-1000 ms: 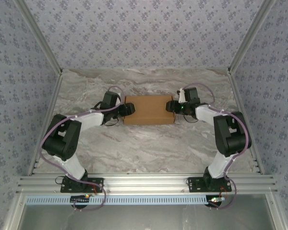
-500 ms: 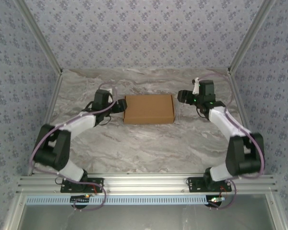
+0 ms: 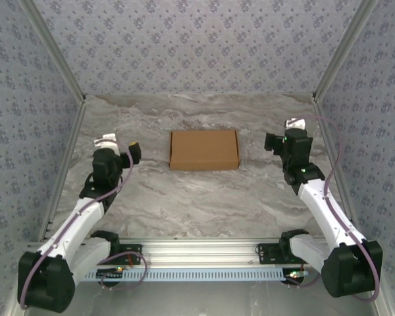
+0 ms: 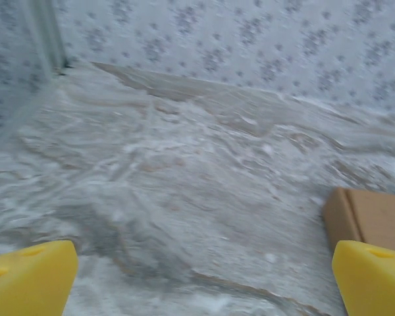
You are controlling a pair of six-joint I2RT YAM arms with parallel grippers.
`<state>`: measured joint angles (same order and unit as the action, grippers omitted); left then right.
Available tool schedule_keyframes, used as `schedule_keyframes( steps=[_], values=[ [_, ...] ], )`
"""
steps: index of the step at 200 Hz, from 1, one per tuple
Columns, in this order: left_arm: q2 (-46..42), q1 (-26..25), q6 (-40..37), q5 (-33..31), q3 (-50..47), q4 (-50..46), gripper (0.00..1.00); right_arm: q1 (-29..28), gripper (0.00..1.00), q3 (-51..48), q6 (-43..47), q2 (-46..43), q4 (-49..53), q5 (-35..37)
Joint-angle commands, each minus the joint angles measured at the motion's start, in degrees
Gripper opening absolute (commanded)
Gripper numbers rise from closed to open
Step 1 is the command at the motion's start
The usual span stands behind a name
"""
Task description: Fold the paper box
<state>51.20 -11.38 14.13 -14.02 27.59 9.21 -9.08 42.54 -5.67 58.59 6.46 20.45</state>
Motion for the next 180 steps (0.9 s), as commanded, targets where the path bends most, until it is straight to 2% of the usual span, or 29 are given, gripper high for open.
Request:
schedule_keyframes(
  steps=[1, 20, 42, 78, 86, 97, 109, 145, 156, 165, 180],
  values=[
    [-0.5, 3.6, -0.2, -4.2, -1.0, 1.6, 0.99, 1.2, 0.99, -3.8, 0.7, -0.6, -3.7, 7.0],
    [3.5, 6.8, -2.9, -1.8, -3.2, 6.8, 0.99, 2.7, 0.99, -9.5, 1.0, 0.2, -10.1, 7.4],
    [13.0, 7.7, -7.8, 1.5, -5.4, 17.8, 0.99, 4.9, 0.99, -16.0, 3.1, 2.9, -19.9, 5.0],
    [28.0, 8.2, -10.4, 3.7, -1.6, 23.7, 0.99, 7.8, 0.99, -20.1, 5.4, 12.6, -33.3, -0.7],
    [28.3, 8.2, -11.3, 4.4, -0.4, 21.5, 0.99, 8.1, 0.99, -21.0, 5.9, 15.1, -37.5, -1.7],
    [28.9, 8.2, -13.5, 4.5, -1.7, 25.9, 0.99, 8.0, 0.99, -20.1, 7.3, 16.0, -38.1, -2.6],
    [29.2, 9.0, -14.3, 6.2, -3.8, 30.6, 0.99, 8.2, 0.99, -21.6, 8.7, 17.0, -43.1, -4.3],
    [37.6, 10.5, -14.1, 9.1, -6.1, 43.4, 0.99, 9.1, 0.99, -21.2, 9.2, 16.8, -42.0, -7.6],
    [36.2, 10.6, -13.8, 9.1, -4.5, 37.4, 0.99, 8.9, 0.99, -22.6, 9.1, 16.0, -44.1, -8.7],
    [37.1, 11.0, -13.6, 9.3, -4.9, 40.0, 0.99, 9.0, 0.99, -24.3, 8.7, 15.6, -47.4, -10.6],
    [36.9, 11.4, -13.2, 10.0, -4.4, 38.5, 0.99, 9.1, 0.99, -24.9, 8.2, 16.2, -49.5, -12.6]
  ],
)
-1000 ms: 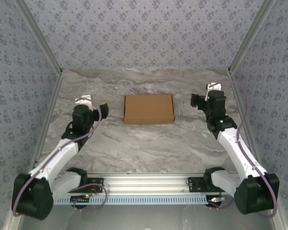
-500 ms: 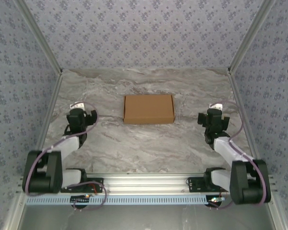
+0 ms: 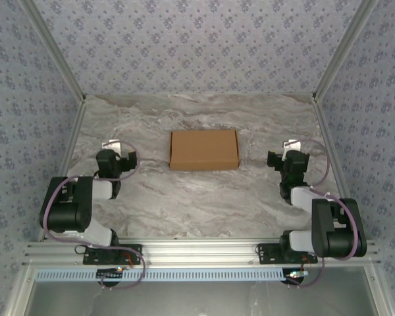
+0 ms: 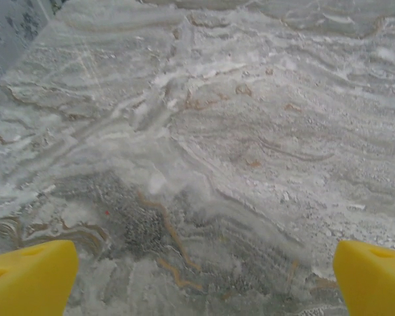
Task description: Fold the paper box
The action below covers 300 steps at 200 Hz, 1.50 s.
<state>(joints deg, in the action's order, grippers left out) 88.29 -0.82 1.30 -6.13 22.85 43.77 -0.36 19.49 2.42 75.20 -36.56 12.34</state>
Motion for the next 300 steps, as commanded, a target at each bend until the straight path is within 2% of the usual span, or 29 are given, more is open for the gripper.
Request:
schedule_keyframes(
  steps=[1, 23, 49, 60, 300],
  values=[
    [-0.2, 0.8, -0.3, 2.1, 0.4, 4.1, 0.99, 0.4, 0.99, -1.8, 0.1, -0.4, -6.6, -4.7],
    [-0.4, 1.1, 0.0, 2.7, 0.8, 2.9, 0.99, 0.6, 0.99, -2.7, -0.3, 5.2, -14.0, -7.4],
    [-0.3, 1.2, 0.0, 2.7, 0.7, 3.1, 0.99, 0.9, 0.99, 0.2, -0.5, 12.3, -15.3, -7.7],
    [-0.3, 1.2, 0.0, 2.6, 0.7, 3.0, 0.99, 1.3, 0.99, 2.8, -1.1, 11.8, -9.2, -7.8],
    [-0.3, 1.2, -0.1, 2.6, 0.7, 3.0, 0.99, 1.8, 0.99, 2.6, -1.3, 12.0, -9.8, -9.0]
  ],
)
